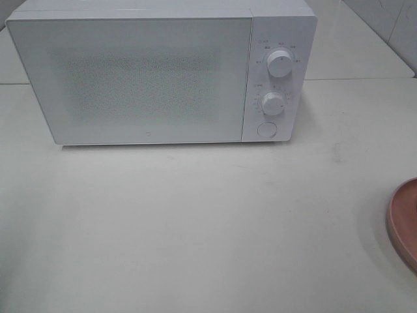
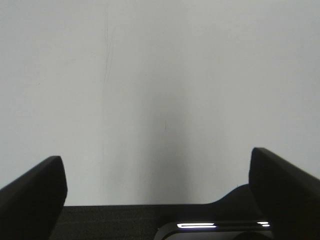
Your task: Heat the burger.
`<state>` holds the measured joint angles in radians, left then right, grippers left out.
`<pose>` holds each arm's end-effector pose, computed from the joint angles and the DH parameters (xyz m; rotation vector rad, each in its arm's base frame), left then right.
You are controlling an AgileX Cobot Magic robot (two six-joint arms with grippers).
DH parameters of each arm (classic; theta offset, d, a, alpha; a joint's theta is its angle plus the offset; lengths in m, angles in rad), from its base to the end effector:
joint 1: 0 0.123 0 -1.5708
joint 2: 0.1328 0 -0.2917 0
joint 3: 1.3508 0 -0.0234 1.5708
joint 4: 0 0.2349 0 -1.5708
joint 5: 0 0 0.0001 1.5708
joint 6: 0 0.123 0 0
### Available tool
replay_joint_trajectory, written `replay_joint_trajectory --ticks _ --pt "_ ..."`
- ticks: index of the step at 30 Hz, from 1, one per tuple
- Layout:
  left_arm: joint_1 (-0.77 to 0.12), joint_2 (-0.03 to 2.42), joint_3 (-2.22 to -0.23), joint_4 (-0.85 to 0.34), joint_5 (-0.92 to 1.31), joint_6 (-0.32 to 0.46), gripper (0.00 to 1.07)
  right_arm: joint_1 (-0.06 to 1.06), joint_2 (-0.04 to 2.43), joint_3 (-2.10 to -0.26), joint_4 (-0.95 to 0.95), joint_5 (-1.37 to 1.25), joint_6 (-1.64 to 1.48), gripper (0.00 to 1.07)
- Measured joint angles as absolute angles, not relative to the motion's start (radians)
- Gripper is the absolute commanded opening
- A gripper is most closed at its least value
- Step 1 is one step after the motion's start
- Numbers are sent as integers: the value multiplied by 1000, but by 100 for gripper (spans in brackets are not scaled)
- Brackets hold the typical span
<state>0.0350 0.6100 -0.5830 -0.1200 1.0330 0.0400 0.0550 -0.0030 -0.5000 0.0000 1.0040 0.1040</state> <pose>0.0877 -0.0096 0.2568 -0.0314 2.5373 -0.1255 0.0055 0.0003 0.2614 0.0487 1.9855 0.1030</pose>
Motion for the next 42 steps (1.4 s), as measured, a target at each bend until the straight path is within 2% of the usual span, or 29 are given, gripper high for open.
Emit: replay_joint_trajectory --ticks 20,42 --pt "35 11 -523 -95 1069 59 88 55 -3 -500 0 1004 104 75" --pt "35 -5 -518 -137 1069 59 88 55 -3 -500 0 1004 104 75"
